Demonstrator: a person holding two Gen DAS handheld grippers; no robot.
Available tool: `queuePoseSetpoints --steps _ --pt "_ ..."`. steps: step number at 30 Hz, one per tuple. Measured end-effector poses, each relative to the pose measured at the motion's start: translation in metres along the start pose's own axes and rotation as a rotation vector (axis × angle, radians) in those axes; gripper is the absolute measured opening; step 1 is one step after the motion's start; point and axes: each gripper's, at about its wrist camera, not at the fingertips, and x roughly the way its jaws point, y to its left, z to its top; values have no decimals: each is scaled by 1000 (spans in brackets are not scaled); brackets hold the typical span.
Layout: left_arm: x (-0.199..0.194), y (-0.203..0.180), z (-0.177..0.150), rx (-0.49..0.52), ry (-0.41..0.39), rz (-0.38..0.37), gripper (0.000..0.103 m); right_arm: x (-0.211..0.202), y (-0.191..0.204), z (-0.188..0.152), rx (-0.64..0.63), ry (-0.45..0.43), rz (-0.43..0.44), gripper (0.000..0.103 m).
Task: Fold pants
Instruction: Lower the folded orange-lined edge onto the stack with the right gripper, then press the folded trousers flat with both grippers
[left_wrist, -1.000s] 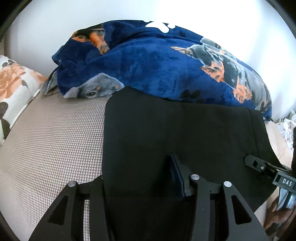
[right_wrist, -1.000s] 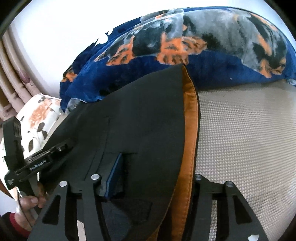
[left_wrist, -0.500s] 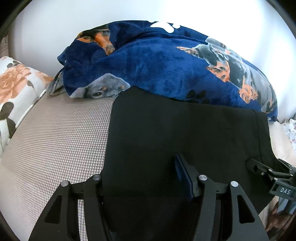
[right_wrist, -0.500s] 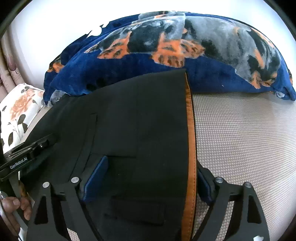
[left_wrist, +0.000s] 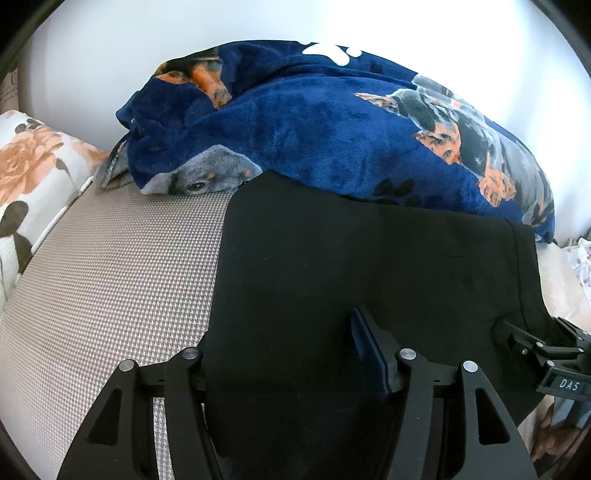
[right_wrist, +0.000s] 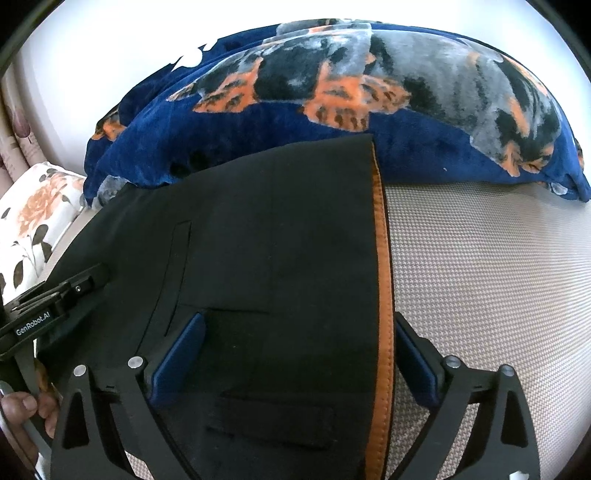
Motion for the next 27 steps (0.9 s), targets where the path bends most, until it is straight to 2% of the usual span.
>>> queuePoseSetpoints --steps 27 --pt "0 1 0 4 -1 9 62 3 3 1 -10 -2 -23 99"
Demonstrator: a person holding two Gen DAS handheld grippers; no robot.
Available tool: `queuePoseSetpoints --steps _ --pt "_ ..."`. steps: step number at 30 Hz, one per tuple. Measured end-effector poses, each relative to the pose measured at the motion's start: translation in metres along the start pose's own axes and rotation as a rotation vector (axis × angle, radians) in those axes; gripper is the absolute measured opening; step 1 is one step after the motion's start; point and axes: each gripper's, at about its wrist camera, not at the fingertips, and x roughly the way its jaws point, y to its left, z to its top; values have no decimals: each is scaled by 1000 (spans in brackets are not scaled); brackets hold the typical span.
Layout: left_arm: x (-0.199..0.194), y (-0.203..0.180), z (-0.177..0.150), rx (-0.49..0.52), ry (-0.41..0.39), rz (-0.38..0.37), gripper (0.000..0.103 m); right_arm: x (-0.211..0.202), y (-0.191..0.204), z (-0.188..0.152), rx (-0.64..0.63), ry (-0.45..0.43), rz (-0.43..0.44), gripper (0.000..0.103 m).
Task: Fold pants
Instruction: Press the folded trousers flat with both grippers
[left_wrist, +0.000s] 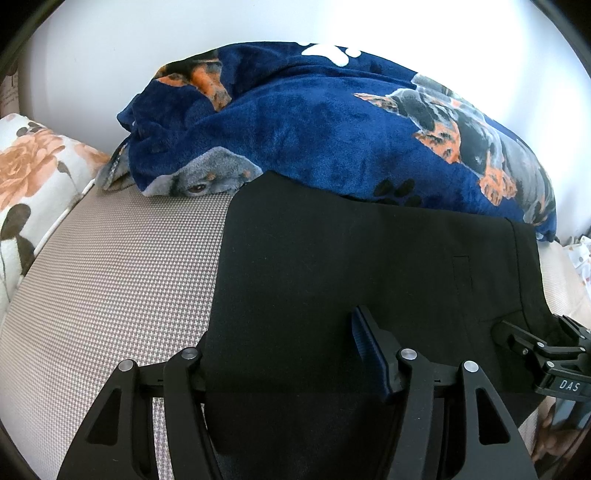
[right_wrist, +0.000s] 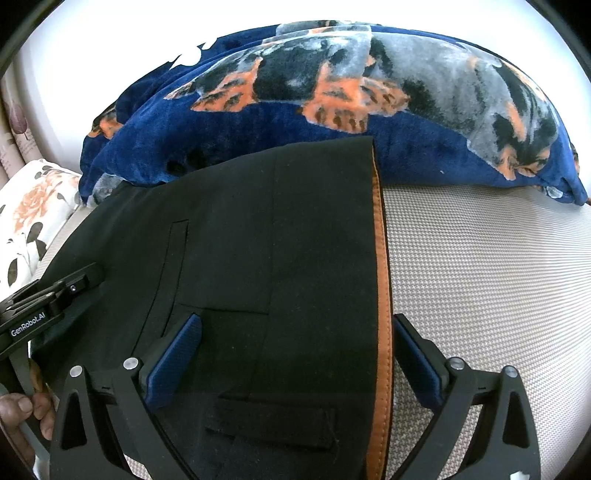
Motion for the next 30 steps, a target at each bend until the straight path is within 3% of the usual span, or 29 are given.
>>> queuePoseSetpoints --steps 30 --pt "0 0 1 8 -2 12 63 2 -2 1 -2 1 -5 101"
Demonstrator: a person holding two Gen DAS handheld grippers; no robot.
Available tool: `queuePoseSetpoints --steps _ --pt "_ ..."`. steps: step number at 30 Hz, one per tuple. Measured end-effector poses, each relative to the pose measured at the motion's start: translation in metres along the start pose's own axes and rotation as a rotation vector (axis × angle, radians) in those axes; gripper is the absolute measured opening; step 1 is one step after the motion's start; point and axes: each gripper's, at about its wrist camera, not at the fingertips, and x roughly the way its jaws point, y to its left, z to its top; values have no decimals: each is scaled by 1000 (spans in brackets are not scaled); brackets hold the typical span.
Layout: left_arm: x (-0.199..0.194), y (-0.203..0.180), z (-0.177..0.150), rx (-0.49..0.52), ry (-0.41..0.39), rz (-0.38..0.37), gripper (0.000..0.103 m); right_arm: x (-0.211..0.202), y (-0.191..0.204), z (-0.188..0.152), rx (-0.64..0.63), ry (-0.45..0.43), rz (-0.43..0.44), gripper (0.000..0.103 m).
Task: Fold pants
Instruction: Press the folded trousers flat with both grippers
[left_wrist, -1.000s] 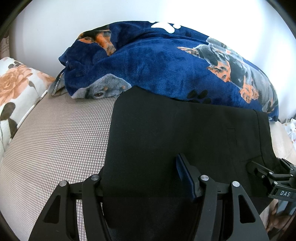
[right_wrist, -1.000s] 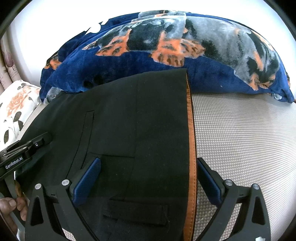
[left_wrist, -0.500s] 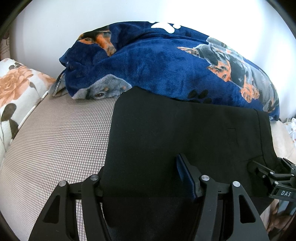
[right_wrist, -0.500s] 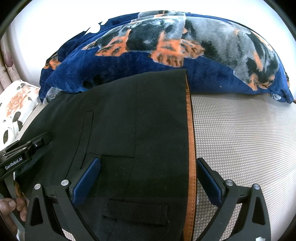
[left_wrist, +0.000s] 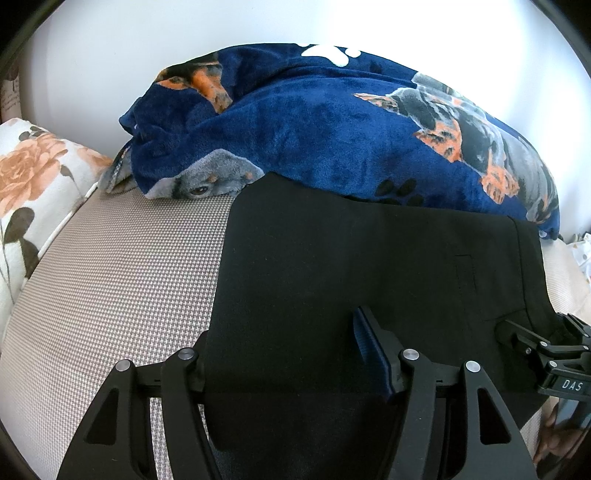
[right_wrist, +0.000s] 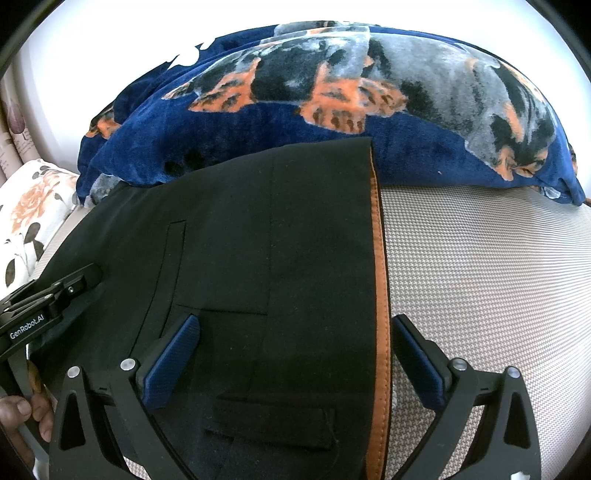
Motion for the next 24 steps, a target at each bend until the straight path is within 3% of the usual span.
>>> queuePoseSetpoints --steps 24 --pt "1 1 1 3 0 5 65 0 2 0 -2 0 -2 102"
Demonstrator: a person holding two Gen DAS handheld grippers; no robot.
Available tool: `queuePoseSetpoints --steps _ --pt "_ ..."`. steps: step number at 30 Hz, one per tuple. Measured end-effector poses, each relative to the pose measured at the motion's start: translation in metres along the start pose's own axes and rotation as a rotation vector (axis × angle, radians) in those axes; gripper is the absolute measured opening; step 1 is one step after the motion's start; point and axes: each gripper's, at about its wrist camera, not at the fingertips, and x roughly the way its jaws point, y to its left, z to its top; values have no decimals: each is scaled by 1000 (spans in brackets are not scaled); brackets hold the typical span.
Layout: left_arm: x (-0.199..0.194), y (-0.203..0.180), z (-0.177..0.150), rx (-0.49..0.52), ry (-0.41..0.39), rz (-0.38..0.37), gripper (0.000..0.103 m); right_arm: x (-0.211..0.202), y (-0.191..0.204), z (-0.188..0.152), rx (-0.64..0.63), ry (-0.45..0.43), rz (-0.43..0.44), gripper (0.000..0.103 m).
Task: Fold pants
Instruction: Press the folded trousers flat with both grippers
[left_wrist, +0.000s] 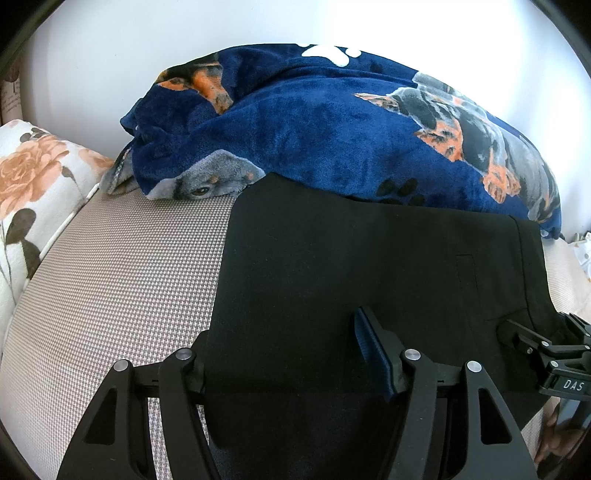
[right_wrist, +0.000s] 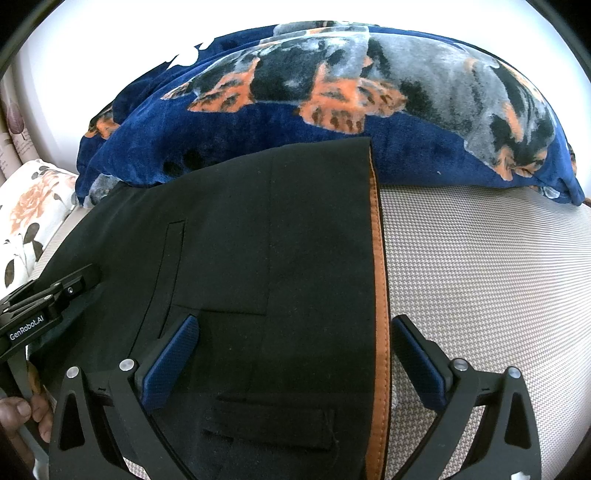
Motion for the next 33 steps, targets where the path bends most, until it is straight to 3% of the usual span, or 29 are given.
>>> queuePoseSetpoints --steps 33 --pt "2 1 2 -11 9 34 66 1 1 1 -2 0 -3 102"
